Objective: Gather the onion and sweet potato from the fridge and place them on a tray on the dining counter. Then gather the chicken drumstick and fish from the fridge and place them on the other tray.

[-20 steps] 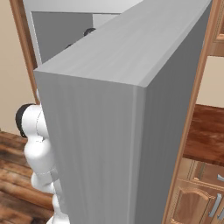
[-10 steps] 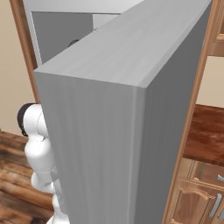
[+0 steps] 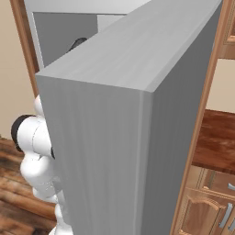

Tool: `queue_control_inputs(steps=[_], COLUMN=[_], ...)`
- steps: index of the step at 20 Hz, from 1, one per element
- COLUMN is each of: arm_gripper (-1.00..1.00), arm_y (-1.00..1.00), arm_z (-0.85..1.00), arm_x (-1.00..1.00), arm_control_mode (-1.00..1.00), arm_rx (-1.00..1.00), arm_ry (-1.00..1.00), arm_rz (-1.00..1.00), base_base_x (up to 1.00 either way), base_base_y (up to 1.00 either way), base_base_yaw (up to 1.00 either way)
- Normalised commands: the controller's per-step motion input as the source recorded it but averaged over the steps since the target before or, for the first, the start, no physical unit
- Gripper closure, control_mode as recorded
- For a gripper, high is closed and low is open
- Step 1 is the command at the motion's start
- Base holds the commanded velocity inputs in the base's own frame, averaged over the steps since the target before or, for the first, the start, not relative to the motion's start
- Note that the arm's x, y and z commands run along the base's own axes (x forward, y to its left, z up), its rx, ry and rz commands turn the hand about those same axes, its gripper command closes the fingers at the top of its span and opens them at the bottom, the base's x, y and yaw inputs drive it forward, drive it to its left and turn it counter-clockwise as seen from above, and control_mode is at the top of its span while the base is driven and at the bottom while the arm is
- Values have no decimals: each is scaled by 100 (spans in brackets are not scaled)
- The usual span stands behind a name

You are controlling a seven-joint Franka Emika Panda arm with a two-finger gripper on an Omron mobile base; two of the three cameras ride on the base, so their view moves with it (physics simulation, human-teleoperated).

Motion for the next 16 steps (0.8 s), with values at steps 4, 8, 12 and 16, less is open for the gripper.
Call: queue_control_inputs(steps=[4, 8, 12, 16], arm_gripper=[100, 100, 100, 100], arm_y=[5, 6, 20, 35], arm_z=[12, 2, 0, 1], arm_x=[-98, -100, -100, -100], arm_control_mode=[-100, -100, -100, -100], arm_rx=[-3, -1, 0, 0], arm_ry=[-17, -19, -7, 1], arm_rz=[-5, -11, -17, -19], base_base_x=[0, 0, 0, 0], base_base_y=[0, 0, 0, 0], base_base_yaw=[0, 0, 0, 0])
